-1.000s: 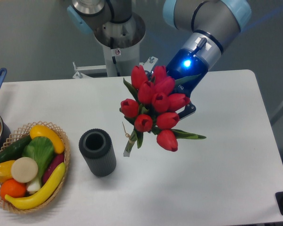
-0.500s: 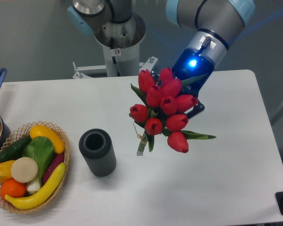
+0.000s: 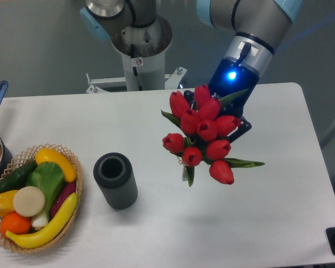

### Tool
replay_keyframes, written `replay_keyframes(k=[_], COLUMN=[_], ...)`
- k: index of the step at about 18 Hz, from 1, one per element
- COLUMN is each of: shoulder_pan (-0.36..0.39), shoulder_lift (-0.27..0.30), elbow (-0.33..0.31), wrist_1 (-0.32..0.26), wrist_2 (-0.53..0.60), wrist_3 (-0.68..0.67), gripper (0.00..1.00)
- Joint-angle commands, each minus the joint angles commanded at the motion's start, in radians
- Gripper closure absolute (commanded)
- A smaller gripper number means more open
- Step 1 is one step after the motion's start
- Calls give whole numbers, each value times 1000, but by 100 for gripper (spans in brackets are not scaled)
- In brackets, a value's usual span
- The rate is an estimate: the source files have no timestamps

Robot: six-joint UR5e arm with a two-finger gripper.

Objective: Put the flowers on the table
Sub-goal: 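Lower the tulip bouquet toward the table, tilting the stems flat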

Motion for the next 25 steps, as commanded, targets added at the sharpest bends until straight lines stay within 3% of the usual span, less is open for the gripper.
replay_keyframes(k=[8, 16, 19, 23, 25], shoulder_pan=[-20, -144, -188, -250, -268], shoulder_lift=[12, 3, -18, -103, -139], elbow=[3, -23, -50, -52, -51], wrist_1=[-2, -18, -18, -17, -15], wrist_2=[280, 693, 860, 1079, 1132], wrist_3=[74, 228, 354, 432, 454], gripper=[59, 59, 59, 59, 59])
